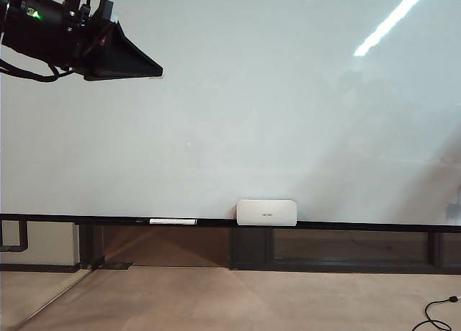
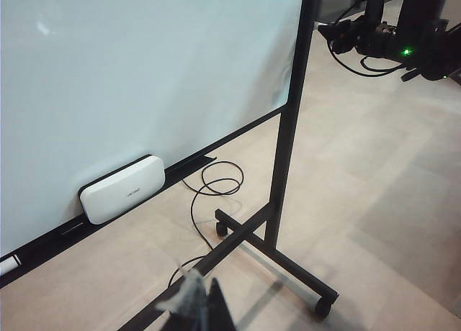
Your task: Reach to the right to find the marker pen, pick it up, and write the number 10 on the whiteboard.
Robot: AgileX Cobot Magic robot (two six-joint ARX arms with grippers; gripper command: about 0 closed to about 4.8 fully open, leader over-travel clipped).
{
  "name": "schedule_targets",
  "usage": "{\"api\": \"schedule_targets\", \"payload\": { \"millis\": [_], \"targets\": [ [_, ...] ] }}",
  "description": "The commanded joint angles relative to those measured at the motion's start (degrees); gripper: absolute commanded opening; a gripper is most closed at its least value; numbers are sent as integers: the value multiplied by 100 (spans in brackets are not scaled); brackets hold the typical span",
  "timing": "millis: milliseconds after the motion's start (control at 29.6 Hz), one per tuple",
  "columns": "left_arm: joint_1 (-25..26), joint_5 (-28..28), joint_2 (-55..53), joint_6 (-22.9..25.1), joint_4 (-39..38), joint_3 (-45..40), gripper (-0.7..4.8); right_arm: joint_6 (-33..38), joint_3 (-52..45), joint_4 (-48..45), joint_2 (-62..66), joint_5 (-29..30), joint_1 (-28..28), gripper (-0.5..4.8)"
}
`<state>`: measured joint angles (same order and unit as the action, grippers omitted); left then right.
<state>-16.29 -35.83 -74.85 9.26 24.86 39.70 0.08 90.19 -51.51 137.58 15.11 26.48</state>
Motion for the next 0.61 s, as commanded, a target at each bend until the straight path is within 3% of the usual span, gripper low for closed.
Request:
{"api": "schedule_targets", "payload": {
  "millis": [34, 406, 608],
  "targets": [
    [-7, -20, 15, 20, 98, 26, -6, -17, 26, -63, -26, -92, 22, 167],
    [-7, -39, 15, 20, 101, 26, -6, -208, 57, -48, -24, -127, 42, 168],
    [-7, -39, 15, 20, 107, 28, -6, -208, 437, 391, 116, -125, 42, 171]
  ]
}}
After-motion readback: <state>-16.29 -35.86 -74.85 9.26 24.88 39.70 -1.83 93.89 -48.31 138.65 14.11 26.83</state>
